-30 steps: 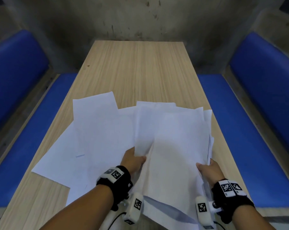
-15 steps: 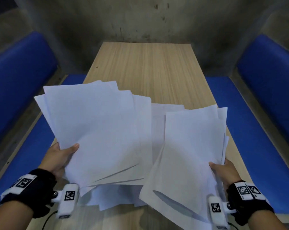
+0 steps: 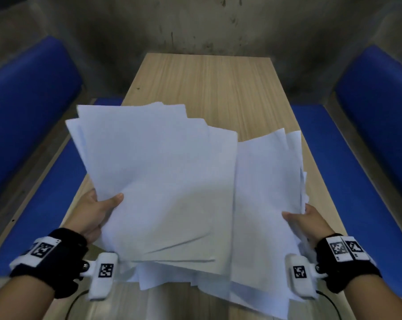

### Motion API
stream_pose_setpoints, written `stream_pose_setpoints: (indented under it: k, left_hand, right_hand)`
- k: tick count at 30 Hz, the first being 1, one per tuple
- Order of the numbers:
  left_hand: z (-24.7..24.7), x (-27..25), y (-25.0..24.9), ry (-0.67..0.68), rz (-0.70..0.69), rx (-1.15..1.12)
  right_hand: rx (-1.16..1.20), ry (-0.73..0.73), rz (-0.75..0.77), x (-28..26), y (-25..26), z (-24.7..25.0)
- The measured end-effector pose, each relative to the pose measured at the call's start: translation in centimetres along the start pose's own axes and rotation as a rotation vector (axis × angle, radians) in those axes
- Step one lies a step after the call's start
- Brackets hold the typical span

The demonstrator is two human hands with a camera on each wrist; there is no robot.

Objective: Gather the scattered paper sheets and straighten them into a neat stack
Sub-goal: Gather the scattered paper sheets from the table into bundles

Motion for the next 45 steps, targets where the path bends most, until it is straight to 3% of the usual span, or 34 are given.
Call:
stream_pose_setpoints:
  k: [3, 6, 11, 17, 21, 23, 25, 27, 31, 32, 35, 36, 39, 43, 45]
  left_hand:
    - [-4.9, -0.8, 2.2, 0.072, 0.018, 0.054]
    - [-9.0, -1.5, 3.6, 0.148, 0.019, 0.070]
    - [-13.8, -2.0, 5.7, 0.364, 0.154, -0.037]
    - [-14.5, -2.1, 5.6, 0.401, 0.183, -0.088]
    - [-15.0, -2.8, 5.9, 0.469, 0.207, -0.061]
    - [-15.1, -3.2, 5.7, 0.458, 0.204, -0.062]
    - [-15.3, -3.2, 4.9, 0.454, 0.156, -0.075]
    - [-15.1, -3.3, 4.6, 0.442, 0.098, -0.051]
    - [-16.0, -4.2, 4.3, 0.510, 0.084, 0.041]
    - [-15.4, -3.8, 4.0, 0.441, 0.064, 0.085]
    - [-8.2, -1.0, 4.1, -0.162, 0.059, 0.435]
    - [-6.6, -0.7, 4.9, -0.250, 0.112, 0.580]
    - [-5.8, -0.5, 7.9, -0.175, 0.238, 0.949]
    - [-6.5, 0.6, 7.8, -0.120, 0.099, 0.677]
    - [-5.5, 1.7, 6.5, -0.143, 0.074, 0.663]
  right_hand:
    - [0.132, 0.067, -0.075, 0.4, -1.1, -3.0]
    - [0.116, 0.130, -0.092, 0.3, -1.0, -5.2]
    - [0.065, 0.185, -0.050, -0.1, -0.3, -7.0]
    - [0.173, 0.241, -0.024, -1.6, 0.4, -7.0]
    - [0.405, 0.168, -0.207, -1.4, -1.8, -6.3]
    - [0.401, 0.134, -0.159, -1.3, -1.8, -6.1]
    - [0.457, 0.263, -0.153, -2.4, -1.2, -7.5]
    - [0.411, 0.329, -0.102, -3.2, -1.0, -8.2]
    - [0.202, 0.188, -0.022, -2.3, -2.1, -7.6]
    - [0.191, 0.151, -0.035, -1.8, -2.6, -7.4]
    - [0.188, 0.040, -0.101, -0.5, -4.0, -6.6]
    - [0.191, 0.020, -0.104, -0.2, -4.1, -6.6]
    - [0.206, -0.006, -0.111, 0.2, -4.3, -7.4]
    - [0.173, -0.008, -0.128, 0.9, -5.1, -8.9]
    - [0.166, -0.021, -0.148, 1.5, -5.9, -9.1]
Point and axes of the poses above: each hand's wrist, its own x-axis towards the middle knuckle, its own z-axis out of the back of the hand, y = z × x, the point moved 9 cm from there along x, towards the middle knuckle, and after that the axes turned 6 degrees about x, right-handed, at the moved point
